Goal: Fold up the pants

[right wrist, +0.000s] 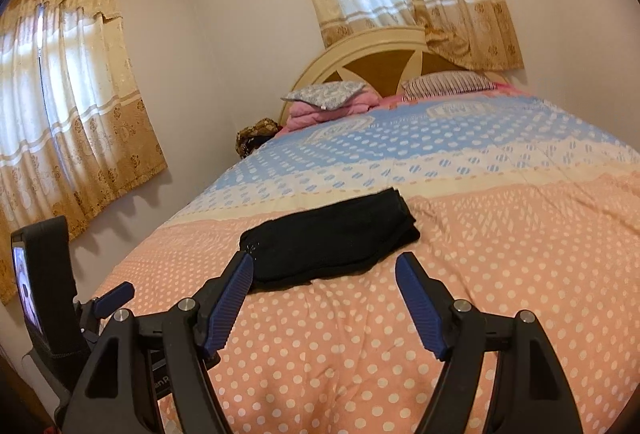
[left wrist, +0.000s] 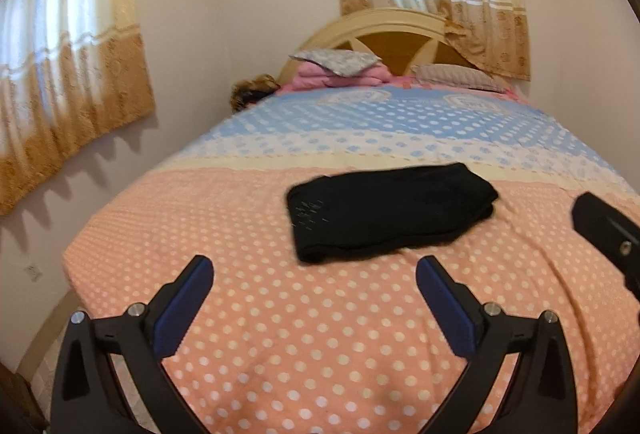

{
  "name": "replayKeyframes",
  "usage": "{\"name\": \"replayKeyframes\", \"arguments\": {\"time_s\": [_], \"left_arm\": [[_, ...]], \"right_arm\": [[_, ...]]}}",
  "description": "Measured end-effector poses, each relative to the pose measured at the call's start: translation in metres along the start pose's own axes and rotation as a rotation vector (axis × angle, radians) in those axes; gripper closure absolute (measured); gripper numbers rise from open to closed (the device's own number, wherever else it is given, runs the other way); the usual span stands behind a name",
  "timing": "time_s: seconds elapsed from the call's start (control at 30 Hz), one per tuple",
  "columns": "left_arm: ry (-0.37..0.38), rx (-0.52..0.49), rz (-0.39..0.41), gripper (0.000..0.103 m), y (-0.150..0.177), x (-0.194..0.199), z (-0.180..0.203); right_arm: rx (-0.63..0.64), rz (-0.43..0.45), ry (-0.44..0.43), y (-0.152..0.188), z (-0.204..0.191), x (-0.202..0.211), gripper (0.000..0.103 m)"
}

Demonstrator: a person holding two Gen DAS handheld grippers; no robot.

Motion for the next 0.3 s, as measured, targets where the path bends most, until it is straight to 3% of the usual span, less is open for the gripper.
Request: {"name": "replayKeyframes", "arguments": {"time_s": [0.17,0.3], "left_arm": [[0.066,0.011,0.008,0.000,-0.0017,-0.0015,-0.0058],[0.062,0.008,-0.017,0.000,-0.0010,-0.0085,-0.0053]], "right_arm": [[0.008,0.005,0.003,0.0004,-0.0038,0.0020,0.027],[-0.008,0.000,-0.004,0.0011,-0.0016,0.0008,0.027]]}}
Point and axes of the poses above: each gripper's, at about its wrist camera, not at the fingertips, and x roughly against the way its jaws point, z to its right, y to its underside, the point moved 1 cm from there along -x, roughly the way its jaws point, and after that the axes turned 1 degree about z, right-handed, at the moved point
